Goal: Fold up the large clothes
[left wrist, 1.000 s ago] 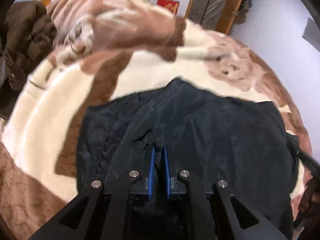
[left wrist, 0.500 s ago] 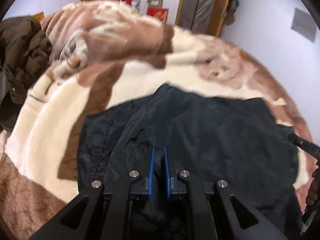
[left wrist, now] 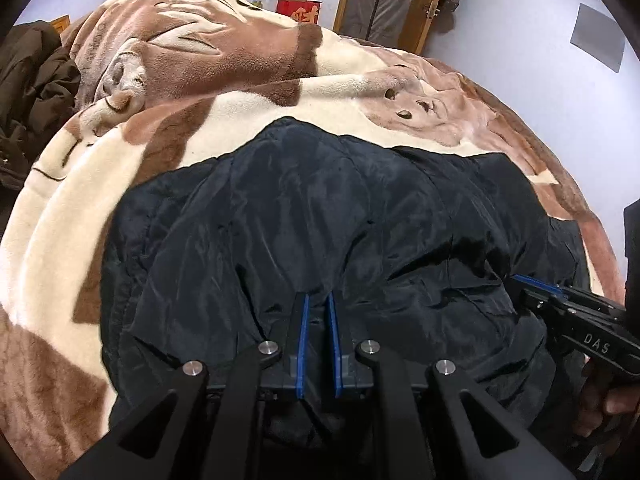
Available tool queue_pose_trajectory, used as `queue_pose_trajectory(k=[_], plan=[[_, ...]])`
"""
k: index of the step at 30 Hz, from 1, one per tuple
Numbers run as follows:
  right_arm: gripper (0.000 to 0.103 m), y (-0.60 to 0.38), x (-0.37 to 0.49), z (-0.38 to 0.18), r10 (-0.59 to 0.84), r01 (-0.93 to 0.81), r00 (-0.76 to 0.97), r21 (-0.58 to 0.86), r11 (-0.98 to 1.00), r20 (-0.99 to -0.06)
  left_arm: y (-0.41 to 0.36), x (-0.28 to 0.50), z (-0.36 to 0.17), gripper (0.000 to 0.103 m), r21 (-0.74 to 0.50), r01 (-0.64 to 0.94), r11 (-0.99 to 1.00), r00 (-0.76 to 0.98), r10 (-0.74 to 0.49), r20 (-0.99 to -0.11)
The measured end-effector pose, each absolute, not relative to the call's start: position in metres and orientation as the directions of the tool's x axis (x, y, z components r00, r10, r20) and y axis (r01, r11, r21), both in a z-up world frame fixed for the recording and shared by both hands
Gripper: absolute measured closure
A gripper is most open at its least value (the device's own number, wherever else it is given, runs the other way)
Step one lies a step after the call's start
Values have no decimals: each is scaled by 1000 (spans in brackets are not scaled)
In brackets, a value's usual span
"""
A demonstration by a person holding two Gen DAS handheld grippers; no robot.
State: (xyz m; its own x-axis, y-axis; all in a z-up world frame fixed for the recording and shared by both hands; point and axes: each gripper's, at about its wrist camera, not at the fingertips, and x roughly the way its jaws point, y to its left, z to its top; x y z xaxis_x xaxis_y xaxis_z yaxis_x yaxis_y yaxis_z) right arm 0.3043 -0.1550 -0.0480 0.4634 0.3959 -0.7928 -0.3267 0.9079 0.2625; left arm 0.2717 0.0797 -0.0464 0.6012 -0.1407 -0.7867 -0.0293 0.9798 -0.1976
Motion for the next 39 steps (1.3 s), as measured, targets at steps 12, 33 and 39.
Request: queue_pose_trajectory(k=[12,33,39], plan=[[84,-182,274,-64,430,-297,432,325,898,-792,35,224,-61,92,-263,88,961,553,-266,-790],[84,-167,256,-107,411,-295,360,316,902,-837,35,217,-82,92,-234,52,971,519,-226,-824],[84,-162,252,-116,395,-304,393,289,908,-830,29,217,-88,92,-197,66,978,535,-201,-821]])
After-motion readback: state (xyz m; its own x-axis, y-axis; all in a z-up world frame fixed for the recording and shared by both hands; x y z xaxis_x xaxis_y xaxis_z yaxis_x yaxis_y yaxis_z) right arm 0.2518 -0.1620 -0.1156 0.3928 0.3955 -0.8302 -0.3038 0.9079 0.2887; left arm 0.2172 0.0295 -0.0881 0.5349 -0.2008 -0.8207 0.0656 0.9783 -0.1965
